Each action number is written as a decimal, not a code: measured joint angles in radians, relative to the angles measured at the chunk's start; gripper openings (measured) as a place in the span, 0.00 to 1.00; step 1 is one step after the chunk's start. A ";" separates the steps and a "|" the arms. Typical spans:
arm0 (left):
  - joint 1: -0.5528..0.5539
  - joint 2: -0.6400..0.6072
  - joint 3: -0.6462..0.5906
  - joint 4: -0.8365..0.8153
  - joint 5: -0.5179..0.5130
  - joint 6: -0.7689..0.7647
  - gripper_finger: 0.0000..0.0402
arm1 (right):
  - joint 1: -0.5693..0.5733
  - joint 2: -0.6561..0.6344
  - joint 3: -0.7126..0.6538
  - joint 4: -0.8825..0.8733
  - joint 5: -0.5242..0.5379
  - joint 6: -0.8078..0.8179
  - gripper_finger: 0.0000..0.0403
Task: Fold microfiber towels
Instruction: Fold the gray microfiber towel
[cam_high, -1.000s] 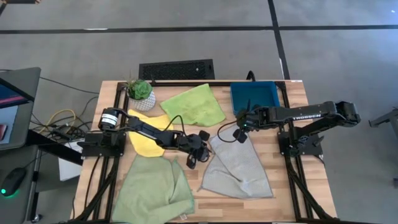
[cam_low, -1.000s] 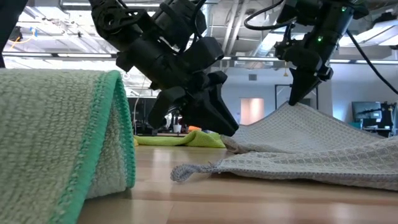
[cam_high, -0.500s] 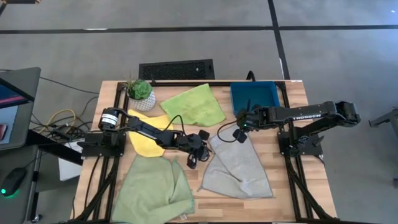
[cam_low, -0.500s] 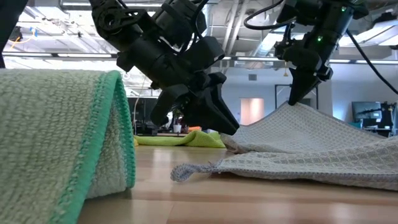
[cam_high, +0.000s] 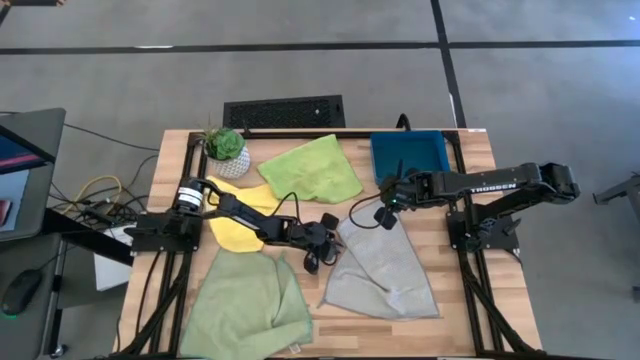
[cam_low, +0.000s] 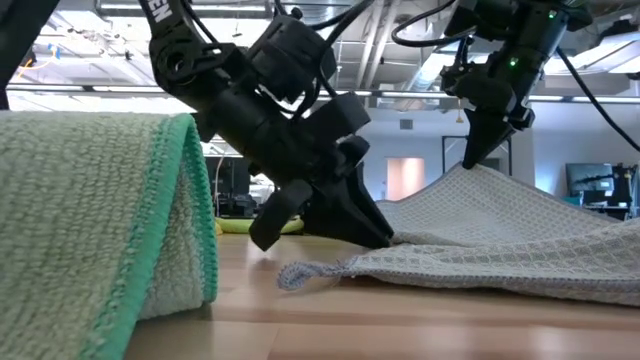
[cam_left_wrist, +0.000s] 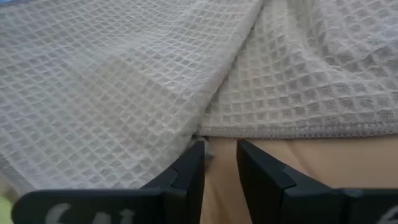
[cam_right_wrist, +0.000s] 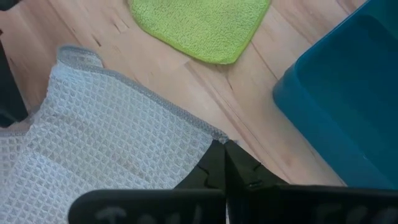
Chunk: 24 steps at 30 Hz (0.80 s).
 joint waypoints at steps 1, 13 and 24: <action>0.002 0.000 0.000 -0.001 -0.001 0.000 0.22 | 0.000 0.000 0.000 0.000 0.000 0.000 0.02; 0.002 0.000 0.000 -0.009 -0.020 0.023 0.22 | 0.000 0.000 0.000 0.000 0.000 0.000 0.02; 0.023 0.000 0.000 -0.010 -0.042 -0.066 0.21 | 0.000 0.000 0.000 0.000 0.000 0.000 0.02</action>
